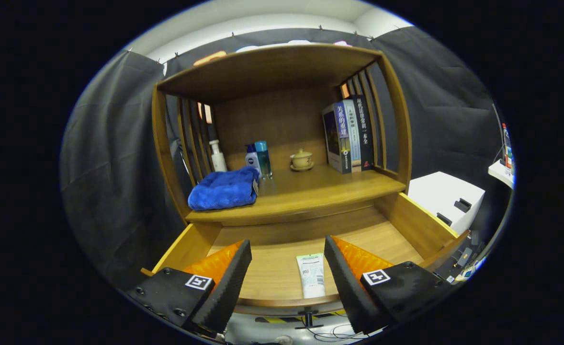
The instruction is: Pull open the drawer, take out the items inside it, and place them on the countertop above the cabinet.
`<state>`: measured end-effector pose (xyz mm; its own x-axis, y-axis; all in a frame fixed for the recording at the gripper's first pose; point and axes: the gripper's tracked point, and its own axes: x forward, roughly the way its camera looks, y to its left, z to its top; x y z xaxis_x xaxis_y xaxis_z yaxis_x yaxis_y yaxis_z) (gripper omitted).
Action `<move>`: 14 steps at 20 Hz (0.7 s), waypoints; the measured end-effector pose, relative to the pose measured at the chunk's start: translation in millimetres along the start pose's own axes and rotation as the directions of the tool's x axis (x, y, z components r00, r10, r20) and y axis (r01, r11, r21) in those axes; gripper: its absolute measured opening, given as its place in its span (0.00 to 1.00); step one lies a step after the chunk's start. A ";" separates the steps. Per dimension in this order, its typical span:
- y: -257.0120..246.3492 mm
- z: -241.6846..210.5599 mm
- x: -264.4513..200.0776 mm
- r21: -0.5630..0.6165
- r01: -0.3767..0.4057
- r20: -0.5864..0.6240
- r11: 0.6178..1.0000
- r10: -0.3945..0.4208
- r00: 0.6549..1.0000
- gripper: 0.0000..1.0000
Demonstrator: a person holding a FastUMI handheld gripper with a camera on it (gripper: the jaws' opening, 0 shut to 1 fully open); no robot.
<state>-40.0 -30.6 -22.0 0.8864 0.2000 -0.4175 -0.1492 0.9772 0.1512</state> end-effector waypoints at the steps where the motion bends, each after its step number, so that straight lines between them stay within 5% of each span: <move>1: 0.4 -5.8 8.9 0.018 -0.001 -0.040 1.000 0.002 0.999 0.99; 4: -2.4 -30.4 32.6 0.046 0.002 -0.197 0.999 0.007 0.980 0.98; 8: -11.0 -66.8 48.9 0.049 0.043 -0.404 0.998 -0.019 0.914 0.99; 14: -40.2 -80.1 79.7 -0.138 0.093 -0.560 0.986 -0.155 0.814 0.99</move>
<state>1.5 -48.2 -133.2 0.4997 0.0515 -0.8647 -0.1248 0.9921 -0.0131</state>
